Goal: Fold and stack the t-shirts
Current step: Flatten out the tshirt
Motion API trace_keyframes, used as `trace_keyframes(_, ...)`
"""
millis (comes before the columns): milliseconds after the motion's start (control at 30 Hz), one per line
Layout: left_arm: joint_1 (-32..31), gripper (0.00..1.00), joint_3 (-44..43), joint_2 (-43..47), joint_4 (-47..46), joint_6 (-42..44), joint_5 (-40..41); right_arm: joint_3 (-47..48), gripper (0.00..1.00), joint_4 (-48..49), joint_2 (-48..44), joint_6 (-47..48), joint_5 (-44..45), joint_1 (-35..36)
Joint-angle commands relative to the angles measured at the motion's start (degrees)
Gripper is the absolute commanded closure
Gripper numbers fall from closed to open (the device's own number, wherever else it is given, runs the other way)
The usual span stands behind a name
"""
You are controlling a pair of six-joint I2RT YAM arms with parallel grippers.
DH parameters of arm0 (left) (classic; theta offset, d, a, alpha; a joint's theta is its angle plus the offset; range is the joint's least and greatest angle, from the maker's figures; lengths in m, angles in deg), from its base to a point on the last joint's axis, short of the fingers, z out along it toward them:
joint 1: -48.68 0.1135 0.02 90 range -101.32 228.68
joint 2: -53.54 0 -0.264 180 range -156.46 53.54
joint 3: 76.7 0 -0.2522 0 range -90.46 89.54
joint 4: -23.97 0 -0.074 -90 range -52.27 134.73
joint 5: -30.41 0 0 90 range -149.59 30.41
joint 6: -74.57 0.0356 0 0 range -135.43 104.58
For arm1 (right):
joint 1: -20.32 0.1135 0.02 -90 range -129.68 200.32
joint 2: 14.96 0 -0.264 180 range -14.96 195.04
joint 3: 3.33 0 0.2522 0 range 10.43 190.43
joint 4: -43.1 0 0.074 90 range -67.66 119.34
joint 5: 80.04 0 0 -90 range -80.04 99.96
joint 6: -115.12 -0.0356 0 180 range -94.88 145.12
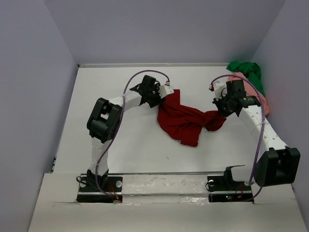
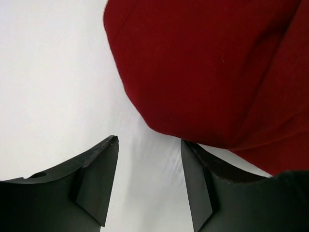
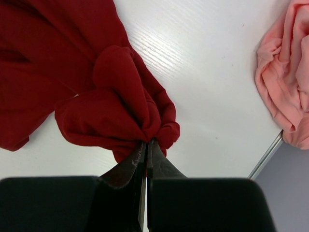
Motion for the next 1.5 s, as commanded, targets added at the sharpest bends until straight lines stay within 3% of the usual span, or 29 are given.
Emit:
trace_keyframes(0, 0.34, 0.34, -3.75, 0.53, -3.35, 1.81, -2.21, 0.13, 1.0, 3.33, 0.78, -0.46, 1.0, -0.44)
trace_keyframes(600, -0.54, 0.33, -8.06, -1.67, 7.37, 7.7, -11.53, 0.4, 1.0, 5.0, 3.24, -0.28, 1.0, -0.44)
trace_keyframes(700, -0.89, 0.39, -8.41, -2.11, 7.9, 8.32, -11.53, 0.22, 1.0, 5.27, 3.42, -0.55, 1.0, -0.44)
trace_keyframes(800, -1.33, 0.52, -9.9, -3.07, 8.95, 8.4, -11.09, -0.13, 1.0, 5.53, 3.5, -0.63, 1.0, -0.44)
trace_keyframes(967, -1.77, 0.89, -11.66, -4.39, 8.16, 6.3, -8.99, -0.4, 1.0, 5.7, 3.5, -0.63, 1.18, -0.44)
trace_keyframes(1067, -1.95, 1.0, -12.01, -4.48, 6.32, 3.93, -6.01, -0.4, 1.0, 5.7, 3.33, -0.46, 1.44, -0.44)
trace_keyframes(1233, -2.65, 1.0, -10.0, -1.86, 4.3, 2.43, 2.17, 0.22, 1.0, 5.88, 3.33, -0.2, 1.44, -0.44)
trace_keyframes(1467, -1.51, 1.0, -1.13, 13.32, 6.48, -0.03, 6.31, 5.13, 1.0, 5.36, 3.51, -1.07, -4.18, -0.44)
